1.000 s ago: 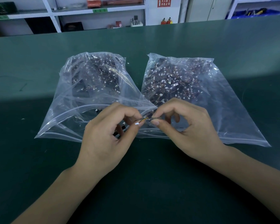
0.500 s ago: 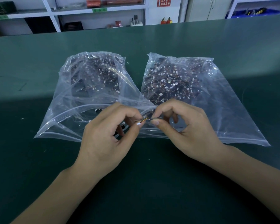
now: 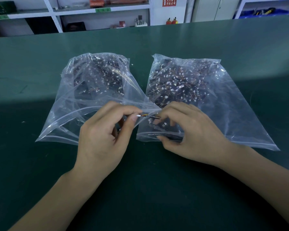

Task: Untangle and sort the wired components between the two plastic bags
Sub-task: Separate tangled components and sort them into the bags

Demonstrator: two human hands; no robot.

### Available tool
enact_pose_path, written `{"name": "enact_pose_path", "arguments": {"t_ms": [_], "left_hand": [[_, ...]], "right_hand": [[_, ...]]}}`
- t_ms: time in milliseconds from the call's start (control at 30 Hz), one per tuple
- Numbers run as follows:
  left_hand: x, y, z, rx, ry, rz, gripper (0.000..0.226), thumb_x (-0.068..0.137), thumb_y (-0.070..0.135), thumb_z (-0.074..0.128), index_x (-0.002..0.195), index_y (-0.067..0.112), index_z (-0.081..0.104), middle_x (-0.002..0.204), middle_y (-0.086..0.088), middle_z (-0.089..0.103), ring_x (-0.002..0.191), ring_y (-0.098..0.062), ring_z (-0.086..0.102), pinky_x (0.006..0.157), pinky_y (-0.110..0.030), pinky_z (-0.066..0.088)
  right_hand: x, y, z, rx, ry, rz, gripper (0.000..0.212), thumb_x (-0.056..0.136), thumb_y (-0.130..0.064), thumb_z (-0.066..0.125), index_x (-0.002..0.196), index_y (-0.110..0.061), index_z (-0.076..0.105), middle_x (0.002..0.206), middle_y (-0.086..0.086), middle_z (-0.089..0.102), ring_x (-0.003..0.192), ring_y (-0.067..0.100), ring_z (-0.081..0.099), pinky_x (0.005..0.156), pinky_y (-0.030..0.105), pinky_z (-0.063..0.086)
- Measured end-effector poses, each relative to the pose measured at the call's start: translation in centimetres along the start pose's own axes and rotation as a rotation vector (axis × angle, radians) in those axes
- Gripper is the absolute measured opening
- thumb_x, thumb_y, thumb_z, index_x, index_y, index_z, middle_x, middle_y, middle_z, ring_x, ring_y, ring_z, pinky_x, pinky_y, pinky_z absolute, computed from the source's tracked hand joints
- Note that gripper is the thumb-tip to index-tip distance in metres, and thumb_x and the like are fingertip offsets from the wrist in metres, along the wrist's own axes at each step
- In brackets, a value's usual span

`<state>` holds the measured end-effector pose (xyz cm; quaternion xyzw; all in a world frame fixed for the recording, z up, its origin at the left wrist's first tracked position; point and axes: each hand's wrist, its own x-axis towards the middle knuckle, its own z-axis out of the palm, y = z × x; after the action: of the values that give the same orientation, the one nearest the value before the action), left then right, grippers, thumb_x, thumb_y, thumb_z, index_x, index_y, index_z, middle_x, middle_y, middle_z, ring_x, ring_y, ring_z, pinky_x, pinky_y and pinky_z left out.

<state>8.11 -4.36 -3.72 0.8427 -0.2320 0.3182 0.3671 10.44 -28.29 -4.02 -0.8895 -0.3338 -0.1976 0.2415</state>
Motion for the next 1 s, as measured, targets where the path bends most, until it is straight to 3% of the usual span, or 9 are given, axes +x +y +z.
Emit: {"name": "enact_pose_path", "arguments": {"t_ms": [133,233,400,567,767,867,1000], "left_hand": [[-0.1,0.3,0.0,-0.002,-0.064,0.025,0.012,0.104,0.017,0.064,0.105,0.016,0.076,0.094,0.01,0.066,0.076,-0.017,0.063,0.06,-0.034,0.048],[-0.2,0.1,0.0,0.018,-0.122,0.078,0.011,0.103,0.016,0.067,0.103,0.017,0.077,0.097,0.011,0.066,0.077,-0.015,0.063,0.059,-0.038,0.049],[-0.2,-0.5,0.1,0.143,-0.136,0.145,0.009,0.1,0.019,0.071,0.101,0.02,0.08,0.098,0.011,0.067,0.084,-0.012,0.066,0.056,-0.041,0.054],[-0.2,-0.4,0.4,0.244,-0.161,0.174,0.006,0.098,0.021,0.075,0.095,0.023,0.081,0.092,0.01,0.065,0.081,-0.004,0.059,0.054,-0.032,0.05],[0.1,0.5,1.1,0.388,-0.294,0.199,0.008,0.096,0.025,0.078,0.092,0.03,0.082,0.072,0.007,0.053,0.062,-0.014,0.056,0.047,-0.024,0.032],[0.1,0.8,1.4,0.477,-0.382,0.193,0.008,0.092,0.026,0.083,0.087,0.032,0.081,0.064,0.007,0.05,0.053,-0.018,0.055,0.044,-0.024,0.032],[-0.2,1.2,1.6,0.541,-0.435,0.175,0.015,0.104,0.035,0.062,0.104,0.041,0.075,0.069,0.009,0.065,0.059,-0.021,0.065,0.049,-0.029,0.043]], "right_hand": [[0.0,-0.2,-0.2,-0.028,-0.002,0.004,0.031,0.078,-0.008,0.078,0.103,-0.021,0.066,0.093,-0.02,0.053,0.083,0.001,0.047,0.083,0.026,0.046],[0.0,-0.3,-0.4,0.054,0.067,0.069,0.03,0.079,-0.002,0.074,0.1,-0.021,0.066,0.091,-0.02,0.057,0.08,0.002,0.052,0.079,0.02,0.045],[-0.1,-0.6,-0.3,0.144,0.089,0.12,0.032,0.081,-0.001,0.074,0.102,-0.024,0.066,0.095,-0.016,0.064,0.083,0.008,0.058,0.073,0.039,0.055],[-0.1,-0.6,-0.1,0.159,0.096,0.099,0.031,0.08,0.0,0.072,0.101,-0.023,0.067,0.095,-0.017,0.063,0.084,0.004,0.056,0.072,0.04,0.055],[-0.2,-0.5,0.0,0.153,0.098,0.082,0.027,0.082,-0.004,0.07,0.101,-0.022,0.067,0.093,-0.019,0.061,0.086,-0.002,0.055,0.073,0.038,0.055],[-0.2,-0.7,0.2,0.146,0.09,0.084,0.028,0.081,-0.003,0.072,0.101,-0.023,0.068,0.092,-0.02,0.059,0.086,-0.003,0.055,0.075,0.039,0.055],[-0.2,-0.6,0.2,0.148,0.069,0.082,0.028,0.081,-0.003,0.072,0.099,-0.024,0.069,0.088,-0.025,0.053,0.084,0.004,0.057,0.076,0.041,0.055]]}}
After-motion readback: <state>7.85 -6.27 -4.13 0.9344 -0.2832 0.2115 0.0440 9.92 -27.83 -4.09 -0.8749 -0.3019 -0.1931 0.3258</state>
